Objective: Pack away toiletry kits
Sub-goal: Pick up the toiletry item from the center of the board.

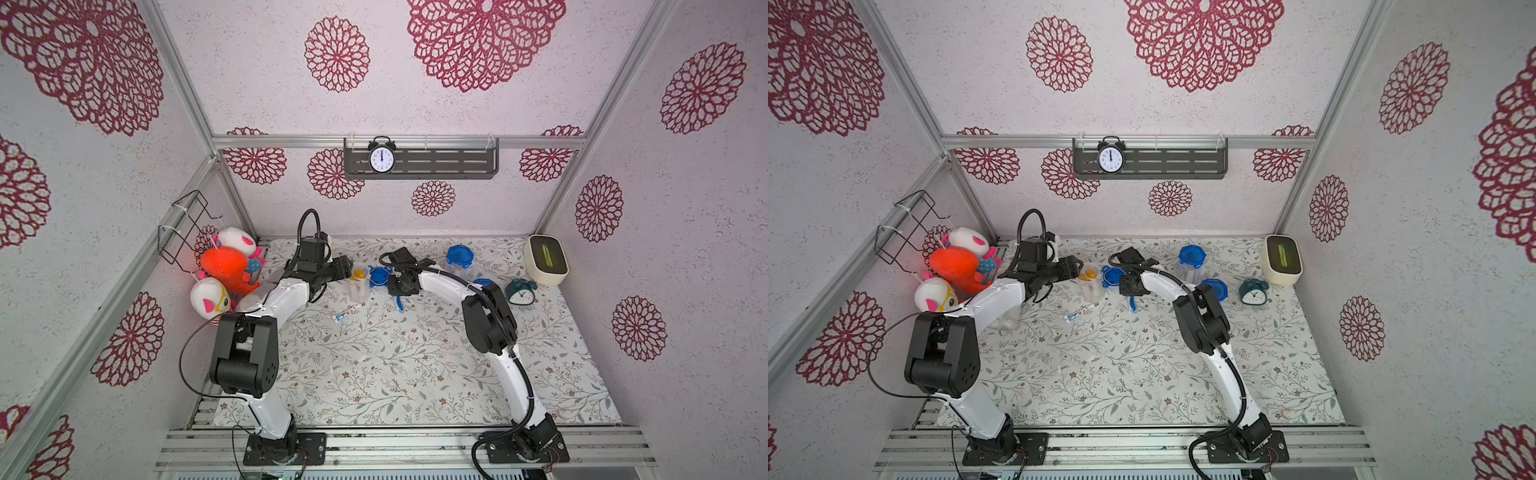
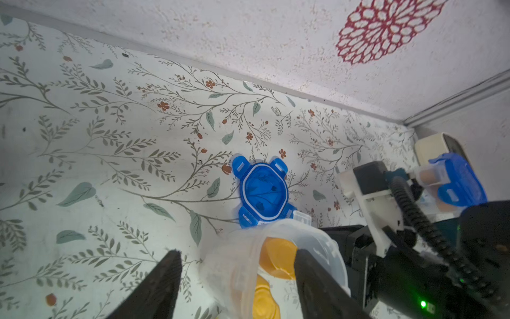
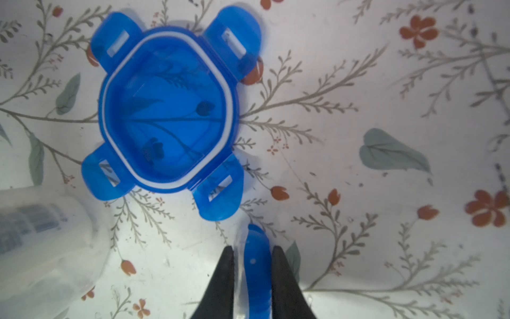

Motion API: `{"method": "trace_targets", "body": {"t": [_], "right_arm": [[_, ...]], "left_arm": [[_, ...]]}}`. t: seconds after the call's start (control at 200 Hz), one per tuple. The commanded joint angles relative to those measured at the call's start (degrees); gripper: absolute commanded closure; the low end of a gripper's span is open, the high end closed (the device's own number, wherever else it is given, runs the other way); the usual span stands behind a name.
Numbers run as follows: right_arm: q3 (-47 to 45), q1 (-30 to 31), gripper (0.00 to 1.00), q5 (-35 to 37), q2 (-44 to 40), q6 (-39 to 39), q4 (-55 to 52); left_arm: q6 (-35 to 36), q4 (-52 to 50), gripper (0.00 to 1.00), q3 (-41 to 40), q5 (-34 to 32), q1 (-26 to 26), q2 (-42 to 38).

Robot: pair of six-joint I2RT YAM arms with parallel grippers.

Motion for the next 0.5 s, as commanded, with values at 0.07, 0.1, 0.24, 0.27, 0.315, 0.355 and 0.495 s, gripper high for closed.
{"method": "trace_targets", "body": {"t": [0.07, 0.1, 0.24, 0.27, 0.315, 0.355, 0.495], "right_arm": [[-3.1, -1.5, 0.82, -0.7, -2.3, -1.1, -2.8], [-3.2, -1.6, 0.83, -1.1, -2.4, -1.1, -2.7], [-4.1, -1.8, 0.83, -1.8, -3.4, -1.3, -1.8], [-4.3, -1.8, 0.83, -1.8, -3.7, -1.5, -1.6], [-4.6, -1.8, 0.83, -2.0, -4.0, -1.6, -1.5], [-5.1, -1.9, 0.84, -2.1, -4.5, -1.6, -1.3], [-7.9, -2.0, 0.85, -3.2, -7.9, -1.2, 0.9]], "left_arm": [[1.8, -4.8, 0.45, 1.6, 1.3, -0.9, 0.2], [1.9, -5.3, 0.47, 2.0, 1.3, -1.0, 0.4], [3.0, -7.6, 0.52, 3.9, 1.5, -1.6, 1.7], [3.2, -7.8, 0.53, 4.1, 1.3, -1.8, 1.9], [3.4, -8.0, 0.55, 4.2, 1.1, -1.9, 2.1], [3.5, -8.1, 0.56, 4.5, 1.1, -2.0, 2.4], [4.1, -9.3, 0.63, 5.7, 1.4, -2.1, 3.6]]}}
